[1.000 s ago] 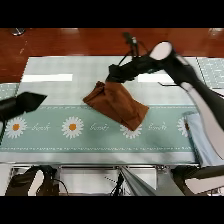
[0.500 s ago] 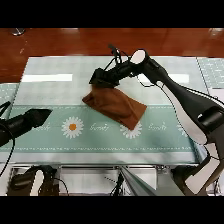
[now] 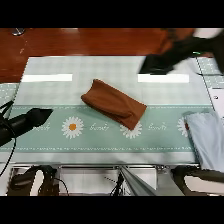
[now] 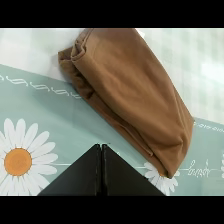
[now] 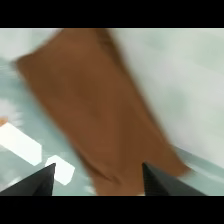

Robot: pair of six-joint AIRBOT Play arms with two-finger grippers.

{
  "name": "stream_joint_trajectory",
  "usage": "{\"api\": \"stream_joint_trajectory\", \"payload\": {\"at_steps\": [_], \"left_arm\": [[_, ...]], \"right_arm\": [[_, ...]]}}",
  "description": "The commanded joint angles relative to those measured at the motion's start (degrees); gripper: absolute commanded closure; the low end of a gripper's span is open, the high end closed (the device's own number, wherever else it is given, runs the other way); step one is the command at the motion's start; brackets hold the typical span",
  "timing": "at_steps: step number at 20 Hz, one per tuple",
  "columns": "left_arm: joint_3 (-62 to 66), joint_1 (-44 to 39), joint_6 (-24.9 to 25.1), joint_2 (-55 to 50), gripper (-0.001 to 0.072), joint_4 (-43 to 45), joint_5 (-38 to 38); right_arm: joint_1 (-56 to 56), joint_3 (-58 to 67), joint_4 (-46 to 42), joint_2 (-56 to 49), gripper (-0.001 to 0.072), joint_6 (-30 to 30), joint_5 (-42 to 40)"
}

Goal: Fold the shirts.

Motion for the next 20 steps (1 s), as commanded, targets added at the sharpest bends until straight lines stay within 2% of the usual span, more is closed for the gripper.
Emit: {"api": "stream_joint_trajectory", "payload": {"at_steps": [1,2,4,5,6,7,8,10,12,16,20], "left_arm": [[-0.1,0.0,0.0,-0.1,0.0683,0.0,1.1],[-0.2,0.0,0.0,-0.1,0.0683,0.0,1.4],[-0.7,0.0,0.0,-0.1,0.0683,0.0,2.0],[-1.1,0.0,0.0,-0.1,0.0683,0.0,2.3],[-1.5,0.0,0.0,-0.2,0.0683,0.0,2.8],[-1.9,0.0,0.0,-0.4,0.0683,0.0,3.2],[-2.3,0.0,-0.1,-0.6,0.0683,0.0,3.4],[-2.8,0.0,-0.2,-1.3,0.0683,-0.4,3.8],[-2.8,0.0,-0.2,-2.3,0.0683,-1.0,3.8],[-2.8,0.0,-0.2,-3.7,0.0683,-1.5,3.8],[-2.8,0.0,-0.2,-3.7,0.0683,-1.6,3.8]], "right_arm": [[-7.1,-22.0,-14.8,21.9,0.0088,6.3,-10.8],[-8.0,-31.8,-14.9,28.4,0.0089,9.3,-16.3],[-8.3,-52.0,-13.4,39.7,0.009,20.6,-26.8],[-8.3,-60.1,-8.4,43.1,0.009,25.4,-31.5],[-8.3,-66.8,-0.1,44.9,0.009,26.1,-35.9],[-8.3,-72.2,10.3,45.0,0.009,22.4,-39.1],[-8.3,-75.4,19.1,43.8,0.0091,15.8,-40.3],[-8.3,-75.8,27.1,38.5,0.0091,5.1,-37.8],[-8.3,-74.3,32.7,31.6,0.0091,-2.8,-36.4],[-8.1,-67.9,38.6,15.9,0.0091,-12.9,-30.6],[-3.1,-59.4,38.6,3.7,0.0091,-15.0,-29.7]]}}
